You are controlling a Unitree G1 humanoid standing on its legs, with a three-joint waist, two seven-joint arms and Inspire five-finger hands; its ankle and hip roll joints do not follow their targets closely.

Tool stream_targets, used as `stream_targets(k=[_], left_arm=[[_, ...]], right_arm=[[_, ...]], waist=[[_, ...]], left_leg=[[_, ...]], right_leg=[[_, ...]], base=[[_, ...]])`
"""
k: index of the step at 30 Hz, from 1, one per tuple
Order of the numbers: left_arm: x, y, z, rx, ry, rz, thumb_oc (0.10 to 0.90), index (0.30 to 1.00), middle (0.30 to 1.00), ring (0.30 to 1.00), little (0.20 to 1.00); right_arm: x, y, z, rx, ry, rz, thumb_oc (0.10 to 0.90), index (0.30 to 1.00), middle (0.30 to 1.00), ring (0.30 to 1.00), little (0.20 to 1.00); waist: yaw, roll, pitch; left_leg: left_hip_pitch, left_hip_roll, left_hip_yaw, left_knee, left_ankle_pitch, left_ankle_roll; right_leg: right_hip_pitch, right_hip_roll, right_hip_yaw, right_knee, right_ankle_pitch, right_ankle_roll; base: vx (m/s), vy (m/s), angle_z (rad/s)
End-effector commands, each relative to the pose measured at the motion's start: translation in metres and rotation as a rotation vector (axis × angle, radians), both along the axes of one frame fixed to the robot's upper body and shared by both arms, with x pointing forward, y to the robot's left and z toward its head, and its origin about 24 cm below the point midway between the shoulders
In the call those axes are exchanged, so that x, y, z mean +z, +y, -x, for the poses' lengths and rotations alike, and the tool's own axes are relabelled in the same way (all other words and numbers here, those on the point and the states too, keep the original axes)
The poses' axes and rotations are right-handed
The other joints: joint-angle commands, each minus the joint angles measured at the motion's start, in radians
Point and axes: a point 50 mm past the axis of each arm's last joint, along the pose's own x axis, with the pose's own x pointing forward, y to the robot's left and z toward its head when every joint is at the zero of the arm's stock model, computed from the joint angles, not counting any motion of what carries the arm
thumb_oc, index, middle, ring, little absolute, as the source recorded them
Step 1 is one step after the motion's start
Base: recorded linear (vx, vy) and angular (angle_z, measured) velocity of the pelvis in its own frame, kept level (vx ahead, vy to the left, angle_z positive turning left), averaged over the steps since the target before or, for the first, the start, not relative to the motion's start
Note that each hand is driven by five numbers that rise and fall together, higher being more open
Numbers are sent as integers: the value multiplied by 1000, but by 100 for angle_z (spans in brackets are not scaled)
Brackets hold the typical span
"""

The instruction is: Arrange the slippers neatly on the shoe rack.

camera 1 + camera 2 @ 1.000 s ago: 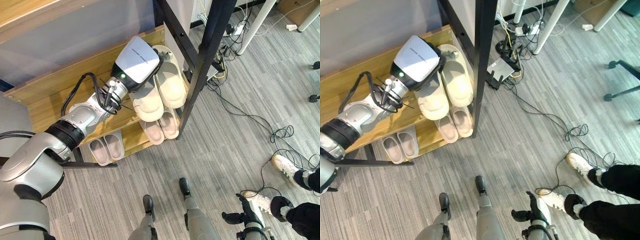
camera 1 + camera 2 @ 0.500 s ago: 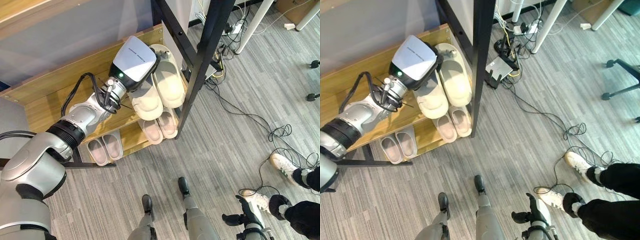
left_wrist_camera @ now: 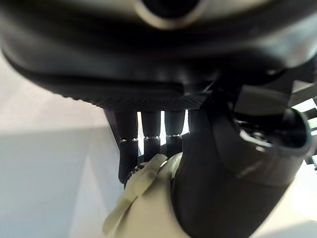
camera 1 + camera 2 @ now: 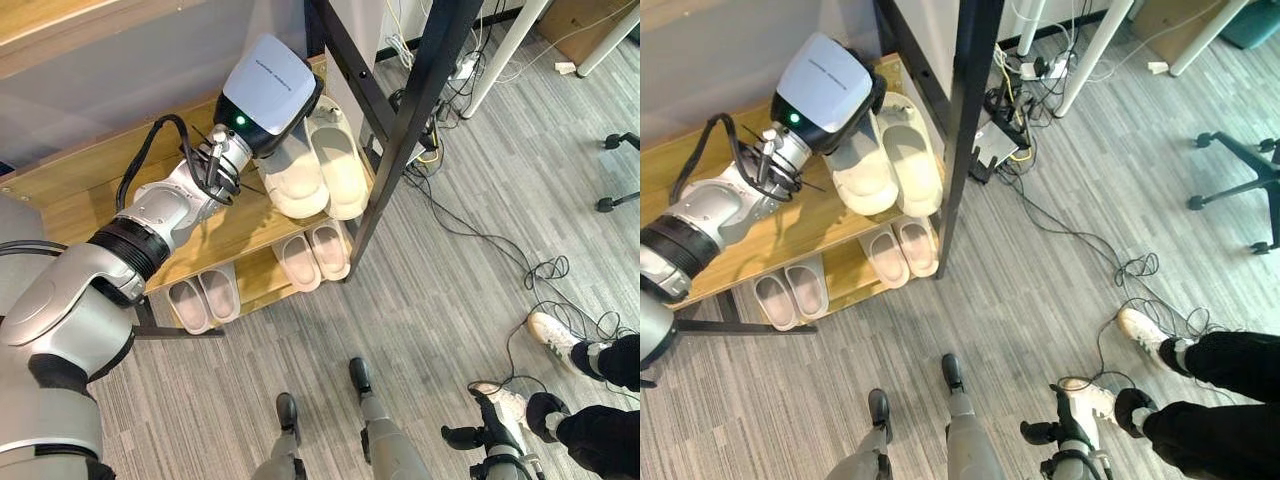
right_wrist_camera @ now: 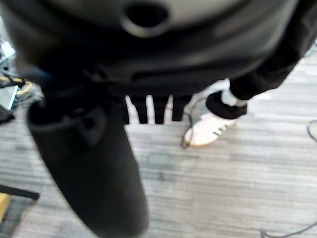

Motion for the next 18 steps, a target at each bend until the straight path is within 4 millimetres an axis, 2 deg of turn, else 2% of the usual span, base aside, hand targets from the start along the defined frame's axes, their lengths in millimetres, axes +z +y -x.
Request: stream_targets(k=[1,18], left_arm=[[86,-8,8,-11,-251,158,800,900,900,900,900],[85,-16,2,14,-202,173,800,900,900,900,900]], right_arm=[[7,-26,11,-49,1,83,800,900,900,900,900],[6,-24,10,-61,11,56,800,900,900,900,900]], waist=[[-2,23,-35],[8,13,-34]], left_leg=[[1,-26,18,2,-65,-6],[6,-29,16,2,-59,-2]], right_leg=[[58,10,-26,4,-117,84],[65,9,-25,4,-114,83]], base=[[0,0,0],[0,0,0]])
